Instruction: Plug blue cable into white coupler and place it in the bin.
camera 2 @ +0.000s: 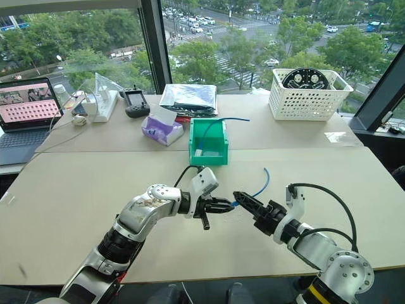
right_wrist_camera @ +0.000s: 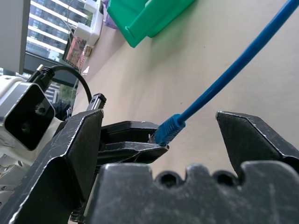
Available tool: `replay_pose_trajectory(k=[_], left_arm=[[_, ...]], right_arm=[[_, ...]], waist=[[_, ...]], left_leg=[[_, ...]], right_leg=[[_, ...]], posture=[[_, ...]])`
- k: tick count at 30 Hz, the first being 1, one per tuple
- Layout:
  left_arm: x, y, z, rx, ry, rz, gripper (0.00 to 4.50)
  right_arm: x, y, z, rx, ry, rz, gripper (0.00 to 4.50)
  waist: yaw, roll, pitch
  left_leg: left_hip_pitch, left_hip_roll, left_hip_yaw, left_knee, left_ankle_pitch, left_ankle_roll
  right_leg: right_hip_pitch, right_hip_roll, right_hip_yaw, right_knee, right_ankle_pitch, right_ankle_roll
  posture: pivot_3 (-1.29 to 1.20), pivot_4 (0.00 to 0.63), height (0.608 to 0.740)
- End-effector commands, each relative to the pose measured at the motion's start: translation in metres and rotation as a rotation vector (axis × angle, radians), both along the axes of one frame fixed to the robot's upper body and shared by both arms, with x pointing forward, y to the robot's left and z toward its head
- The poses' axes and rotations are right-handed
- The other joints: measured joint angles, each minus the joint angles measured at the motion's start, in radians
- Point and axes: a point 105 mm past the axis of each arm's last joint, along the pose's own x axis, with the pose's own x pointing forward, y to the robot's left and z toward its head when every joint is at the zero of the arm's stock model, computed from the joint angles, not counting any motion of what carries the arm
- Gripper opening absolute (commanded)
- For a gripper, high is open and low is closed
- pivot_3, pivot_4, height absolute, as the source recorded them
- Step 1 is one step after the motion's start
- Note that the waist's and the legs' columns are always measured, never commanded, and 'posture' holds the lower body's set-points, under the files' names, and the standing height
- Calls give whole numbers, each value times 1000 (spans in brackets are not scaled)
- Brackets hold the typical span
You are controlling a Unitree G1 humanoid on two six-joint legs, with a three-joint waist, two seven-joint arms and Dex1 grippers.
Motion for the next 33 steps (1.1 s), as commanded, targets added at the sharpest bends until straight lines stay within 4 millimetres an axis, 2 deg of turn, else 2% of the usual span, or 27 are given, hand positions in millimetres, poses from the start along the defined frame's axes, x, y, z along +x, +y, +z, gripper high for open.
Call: replay_pose_trajectory(k=[1, 5, 9, 14, 19, 25, 27, 28, 33], left_arm=[[-4, -4, 10, -28, -28, -22, 55], [-5, -4, 9, -25, -28, -25, 55], [-5, -5, 9, -26, -27, -31, 55], [-5, -5, 10, -29, -25, -32, 55], [-4, -6, 10, -33, -24, -29, 55], [3, -3, 10, -41, -37, 14, 55], [-1, -2, 11, -54, -14, -7, 1071], [-1, -1, 12, -57, -11, -9, 1177], [-1, 7, 25, -76, -49, -16, 3084]], right_arm=[[4, 3, 10, 41, -39, -5, 4500], [6, 7, 12, 63, -36, -8, 4500], [6, 10, 10, 79, -16, 1, 3587], [6, 15, 12, 105, -1, 17, 1641], [4, 17, 13, 116, 19, 24, 51], [9, 10, 21, 122, 18, -9, 51], [13, 4, 26, 125, 5, -26, 0], [14, 1, 29, 128, -2, -35, 0], [23, -17, 43, 112, -38, -72, 0]], waist=[[0, 0, 0], [-1, 0, 0], [-1, 0, 0], [0, 0, 0], [-1, 0, 0], [-2, 0, 0], [-1, 0, 0], [-2, 0, 0], [-1, 0, 0]], left_leg=[[0, 0, 0, 0, 0, 0], [0, 0, 0, 0, 0, 0], [0, 0, 0, 0, 0, 0], [0, 0, 0, -1, 0, 0], [0, 0, 0, -2, 0, 0], [-1, 1, 1, -2, 0, 0], [-1, 1, 1, -2, 0, 0], [-1, 0, 1, -2, 0, 0], [-1, 0, 1, -2, 0, 0]], right_leg=[[0, 0, 0, 0, 0, 0], [0, 0, 0, 0, 0, 0], [0, 0, 0, 0, 0, 0], [0, 0, 0, -1, -1, 1], [0, 0, 0, -2, -1, 2], [0, 0, 0, -2, -3, 4], [0, 0, 1, -2, -3, 4], [0, 0, 1, -3, -3, 4], [0, 0, 1, -3, -3, 4]], posture=[[0, 150, 734], [0, 150, 734], [0, 150, 734], [0, 150, 734], [0, 150, 734], [0, 150, 734], [0, 150, 734], [0, 150, 734], [0, 150, 734]])
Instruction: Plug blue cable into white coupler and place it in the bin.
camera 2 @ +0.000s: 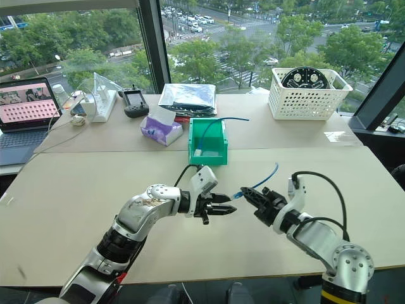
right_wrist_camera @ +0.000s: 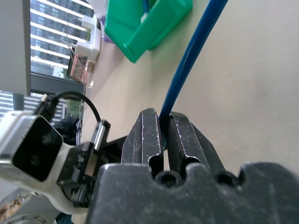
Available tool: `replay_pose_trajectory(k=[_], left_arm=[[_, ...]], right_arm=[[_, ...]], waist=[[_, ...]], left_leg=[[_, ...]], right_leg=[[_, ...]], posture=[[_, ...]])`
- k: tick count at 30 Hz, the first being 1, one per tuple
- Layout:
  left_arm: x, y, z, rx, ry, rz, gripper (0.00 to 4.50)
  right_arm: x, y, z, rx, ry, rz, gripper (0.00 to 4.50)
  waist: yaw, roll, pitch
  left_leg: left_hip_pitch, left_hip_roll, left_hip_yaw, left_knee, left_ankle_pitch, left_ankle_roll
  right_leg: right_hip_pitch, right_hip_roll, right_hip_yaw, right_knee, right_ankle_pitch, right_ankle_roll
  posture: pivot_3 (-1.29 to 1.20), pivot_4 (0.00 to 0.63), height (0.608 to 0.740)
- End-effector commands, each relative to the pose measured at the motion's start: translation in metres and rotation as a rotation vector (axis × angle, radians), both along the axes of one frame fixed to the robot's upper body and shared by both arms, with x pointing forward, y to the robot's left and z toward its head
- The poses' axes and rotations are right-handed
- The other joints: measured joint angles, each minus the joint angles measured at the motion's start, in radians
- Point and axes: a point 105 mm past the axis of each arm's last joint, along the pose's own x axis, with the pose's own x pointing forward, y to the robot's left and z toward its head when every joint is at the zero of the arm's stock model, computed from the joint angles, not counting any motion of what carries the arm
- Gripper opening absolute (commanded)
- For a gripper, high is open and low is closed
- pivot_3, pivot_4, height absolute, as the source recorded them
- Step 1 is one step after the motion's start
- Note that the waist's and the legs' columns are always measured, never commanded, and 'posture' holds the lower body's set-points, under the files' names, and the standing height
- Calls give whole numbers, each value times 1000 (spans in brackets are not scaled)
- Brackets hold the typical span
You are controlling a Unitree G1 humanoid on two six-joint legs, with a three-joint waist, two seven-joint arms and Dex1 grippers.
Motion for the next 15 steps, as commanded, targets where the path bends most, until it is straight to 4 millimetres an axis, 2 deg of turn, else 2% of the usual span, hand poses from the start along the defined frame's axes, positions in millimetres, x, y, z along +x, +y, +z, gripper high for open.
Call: replay_pose_trajectory(k=[1, 3, 4, 8, 10, 13, 15], left_arm=[[-3, 5, 26, -49, -81, -26, 3360], [1, 15, 37, -36, -134, 4, 4181], [2, 20, 45, -43, -158, 20, 4445], [12, 48, 88, -131, -313, 165, 4445], [18, 63, 103, -154, -385, 259, 4445], [27, 89, 120, -163, -502, 426, 4445], [32, 105, 124, -170, -528, 527, 4445]], right_arm=[[7, -11, 21, 24, -69, -16, 0], [12, -16, 28, 14, -89, -20, 0], [14, -18, 32, 9, -100, -20, 0], [27, -17, 44, -17, -134, 18, 0], [32, -15, 48, -21, -142, 42, 0], [40, -9, 50, -33, -149, 82, 0], [45, -6, 51, -32, -151, 101, 0]], waist=[[0, 0, 0], [-1, 0, 0], [-2, 0, 0], [-3, 0, 0], [0, 0, 0], [1, 0, 0], [1, 0, 1]], left_leg=[[0, 0, 0, 0, 0, 0], [0, 0, 0, 0, 0, 0], [0, 0, 0, -1, 0, 0], [-1, 1, 1, -1, 0, 0], [0, 1, 0, -1, 0, 0], [-1, 1, 0, -1, 0, 0], [-1, 0, 1, -1, 0, 0]], right_leg=[[0, 0, 0, 0, 0, 0], [0, 0, 0, 0, 0, 0], [0, 0, 0, 0, 0, 0], [-1, 0, 1, 0, 0, 0], [-1, 1, 1, 0, 0, 0], [0, 1, 0, -1, 1, -1], [0, 0, 1, -1, 2, -3]], posture=[[0, 150, 734], [0, 150, 734], [0, 150, 734], [0, 150, 734], [0, 150, 734], [0, 150, 734], [0, 150, 734]])
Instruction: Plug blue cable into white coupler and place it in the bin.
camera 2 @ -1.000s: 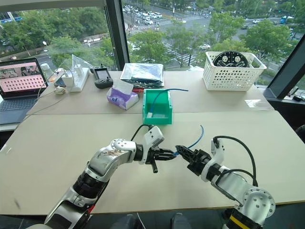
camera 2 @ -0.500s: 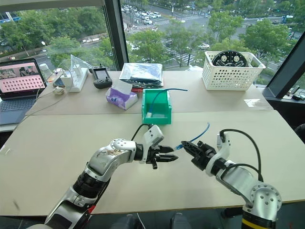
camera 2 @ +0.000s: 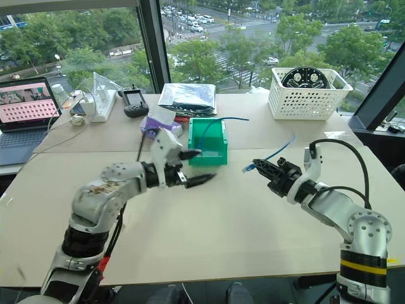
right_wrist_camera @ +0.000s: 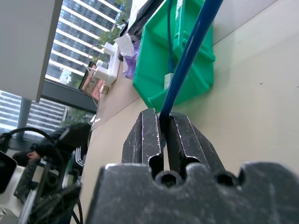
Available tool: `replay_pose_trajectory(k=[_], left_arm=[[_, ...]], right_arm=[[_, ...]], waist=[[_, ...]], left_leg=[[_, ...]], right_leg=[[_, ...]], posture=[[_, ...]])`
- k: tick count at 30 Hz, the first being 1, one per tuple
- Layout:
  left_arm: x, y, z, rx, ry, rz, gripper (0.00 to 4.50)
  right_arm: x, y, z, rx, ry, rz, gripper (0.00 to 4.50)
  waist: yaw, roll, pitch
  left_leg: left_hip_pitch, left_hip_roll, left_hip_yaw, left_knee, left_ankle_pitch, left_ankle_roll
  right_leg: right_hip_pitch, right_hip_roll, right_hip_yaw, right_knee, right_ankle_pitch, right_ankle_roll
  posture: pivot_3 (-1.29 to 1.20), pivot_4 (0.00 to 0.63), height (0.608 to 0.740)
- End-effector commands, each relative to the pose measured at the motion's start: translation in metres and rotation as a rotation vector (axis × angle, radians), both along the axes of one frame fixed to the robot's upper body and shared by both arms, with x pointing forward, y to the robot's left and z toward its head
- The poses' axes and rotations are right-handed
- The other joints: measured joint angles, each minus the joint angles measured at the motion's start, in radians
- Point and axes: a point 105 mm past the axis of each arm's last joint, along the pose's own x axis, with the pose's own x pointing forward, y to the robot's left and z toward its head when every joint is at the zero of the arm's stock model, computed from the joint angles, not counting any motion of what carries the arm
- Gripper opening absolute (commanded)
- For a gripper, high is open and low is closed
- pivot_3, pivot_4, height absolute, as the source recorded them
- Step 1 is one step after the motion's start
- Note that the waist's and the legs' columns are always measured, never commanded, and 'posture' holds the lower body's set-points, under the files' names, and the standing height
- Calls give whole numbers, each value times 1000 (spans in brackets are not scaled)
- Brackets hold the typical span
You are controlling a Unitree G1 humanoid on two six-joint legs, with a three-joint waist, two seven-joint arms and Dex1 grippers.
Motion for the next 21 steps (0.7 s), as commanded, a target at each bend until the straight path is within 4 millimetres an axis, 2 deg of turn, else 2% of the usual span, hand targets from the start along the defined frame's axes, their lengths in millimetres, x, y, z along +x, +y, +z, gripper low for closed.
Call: replay_pose_trajectory(k=[1, 4, 8, 10, 13, 21], left_arm=[[2, 28, 17, -35, -102, 163, 4445], [4, 57, 10, -50, -103, 330, 4445], [-1, 79, 3, -73, -105, 429, 4445], [-10, 90, 1, -140, -90, 469, 4445], [-27, 118, -2, -248, -89, 582, 4445], [-63, 143, -26, -311, -27, 653, 4445]], right_arm=[[6, 4, 9, -7, -37, 42, 0], [14, 9, 8, -8, -36, 72, 0], [21, 16, 7, -9, -37, 101, 0], [22, 20, 7, -8, -42, 124, 0], [25, 23, 11, -7, -53, 144, 0], [29, 31, 5, -15, -44, 181, 0]], waist=[[1, 0, 0], [-2, 0, 0], [-1, -1, 0], [2, -1, 0], [0, -1, 0], [3, -1, 1]], left_leg=[[0, 0, 0, 0, 0, 0], [0, 0, 1, 0, -1, 1], [0, 0, 1, 0, -1, 1], [0, 0, 0, 0, -1, 1], [-1, 0, 1, 0, -1, 1], [0, -1, 0, 0, -1, 1]], right_leg=[[0, 0, 0, 0, 1, -1], [0, 0, 0, 0, 2, -3], [-1, 0, 0, 0, 2, -3], [-1, 0, 0, 0, 2, -3], [-1, -2, 0, -1, 2, -3], [0, -2, -1, 0, 2, -3]], posture=[[0, 150, 734], [0, 150, 734], [0, 150, 734], [0, 150, 734], [0, 150, 734], [0, 150, 734]])
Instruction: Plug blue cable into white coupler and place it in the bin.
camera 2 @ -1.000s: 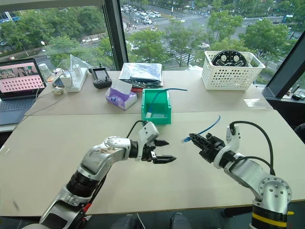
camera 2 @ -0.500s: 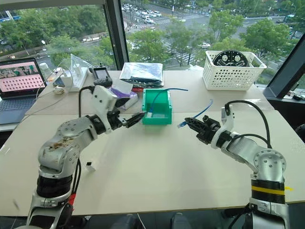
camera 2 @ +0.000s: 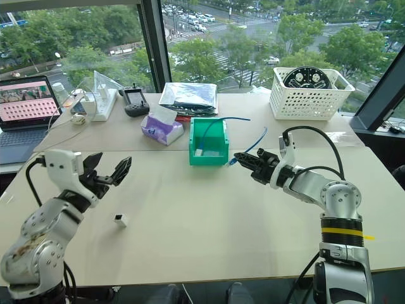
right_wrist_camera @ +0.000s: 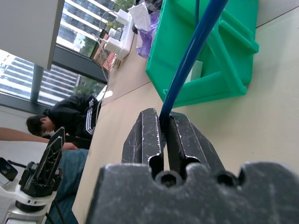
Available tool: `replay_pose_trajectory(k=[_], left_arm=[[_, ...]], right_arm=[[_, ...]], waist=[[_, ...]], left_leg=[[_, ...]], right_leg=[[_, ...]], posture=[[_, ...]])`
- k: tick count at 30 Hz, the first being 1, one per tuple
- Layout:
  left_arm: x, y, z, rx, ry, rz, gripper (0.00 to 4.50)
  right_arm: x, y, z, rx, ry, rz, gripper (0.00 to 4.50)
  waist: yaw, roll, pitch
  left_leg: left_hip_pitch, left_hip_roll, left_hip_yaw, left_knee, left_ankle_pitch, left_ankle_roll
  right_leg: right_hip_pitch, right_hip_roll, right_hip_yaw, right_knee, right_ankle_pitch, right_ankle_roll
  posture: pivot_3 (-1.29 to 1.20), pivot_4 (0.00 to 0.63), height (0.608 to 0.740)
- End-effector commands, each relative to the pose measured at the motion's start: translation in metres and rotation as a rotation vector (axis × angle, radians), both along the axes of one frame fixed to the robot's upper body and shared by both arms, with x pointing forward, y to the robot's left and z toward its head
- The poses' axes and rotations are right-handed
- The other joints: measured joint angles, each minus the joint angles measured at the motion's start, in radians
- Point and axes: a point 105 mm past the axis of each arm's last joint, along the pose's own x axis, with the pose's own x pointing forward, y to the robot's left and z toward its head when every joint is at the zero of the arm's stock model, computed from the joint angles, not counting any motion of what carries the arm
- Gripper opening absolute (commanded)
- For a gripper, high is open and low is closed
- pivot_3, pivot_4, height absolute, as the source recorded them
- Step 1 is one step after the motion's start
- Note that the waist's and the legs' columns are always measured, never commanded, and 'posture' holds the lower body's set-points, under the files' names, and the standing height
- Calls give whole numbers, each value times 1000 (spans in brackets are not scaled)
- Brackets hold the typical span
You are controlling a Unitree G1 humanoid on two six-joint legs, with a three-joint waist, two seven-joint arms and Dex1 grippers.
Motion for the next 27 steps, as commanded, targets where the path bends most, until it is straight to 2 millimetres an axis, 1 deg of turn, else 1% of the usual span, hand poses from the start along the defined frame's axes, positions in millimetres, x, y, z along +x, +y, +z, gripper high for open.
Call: replay_pose_trajectory(k=[1, 5, 6, 9, 13, 15, 21, 25, 26, 27], left_arm=[[-21, 1, 0, -2, -30, -2, 4445], [-40, -5, -29, -26, 26, -27, 4445], [-45, -5, -43, -23, 67, -14, 4445], [-54, -6, -67, -20, 135, 4, 4445], [-54, -7, -79, -34, 156, 16, 4445], [-52, -10, -94, -23, 208, 18, 4445], [-48, -13, -120, 12, 297, 18, 4445], [-50, -9, -127, 27, 314, 30, 4445], [-50, -7, -129, 27, 320, 35, 3941], [-51, -6, -131, 33, 328, 38, 3803]], right_arm=[[0, 5, 10, 9, -41, 36, 0], [2, 9, 12, 10, -48, 48, 0], [2, 9, 12, 9, -48, 50, 0], [0, 8, 11, 6, -49, 53, 0], [-1, 7, 10, 3, -50, 48, 0], [-2, 3, 10, 0, -52, 37, 0], [-4, -2, 12, -3, -62, 13, 0], [-6, -4, 10, -4, -61, 1, 0], [-7, -5, 9, -5, -61, -4, 0], [-7, -5, 8, -5, -61, -7, 0]], waist=[[-1, 0, 0], [-3, 0, 0], [-3, 0, 0], [-2, 0, 0], [3, 0, 0], [1, 0, 0], [-3, 0, 0], [-3, 0, 0], [-3, 0, 0], [-3, 0, 0]], left_leg=[[0, 0, 0, 0, 0, 0], [0, 0, 1, 0, 0, 0], [0, 0, 1, -1, 0, 0], [0, 0, 1, -1, 0, 0], [0, 1, 1, 0, 0, 0], [0, 1, 1, 0, 0, 0], [-1, 1, 1, -1, 0, 0], [-1, 1, 1, -2, 0, 0], [-1, 1, 1, -2, 0, 0], [-1, 1, 1, -2, 0, 0]], right_leg=[[0, 0, 0, 0, 0, 0], [0, 0, 0, -1, 0, 0], [0, 0, 0, -1, 0, 0], [0, 0, 0, -2, -1, -2], [0, 0, 0, -2, -4, -5], [0, 0, 0, -3, -5, -4], [-1, 0, 0, -4, -1, 0], [-1, 0, 0, -4, -1, 0], [-1, 0, -1, -4, -1, 1], [-1, -1, 0, -4, -2, 1]], posture=[[0, 150, 734], [0, 150, 734], [0, 150, 734], [0, 150, 734], [0, 150, 734], [0, 150, 734], [0, 150, 734], [0, 150, 734], [0, 150, 734], [0, 150, 734]])
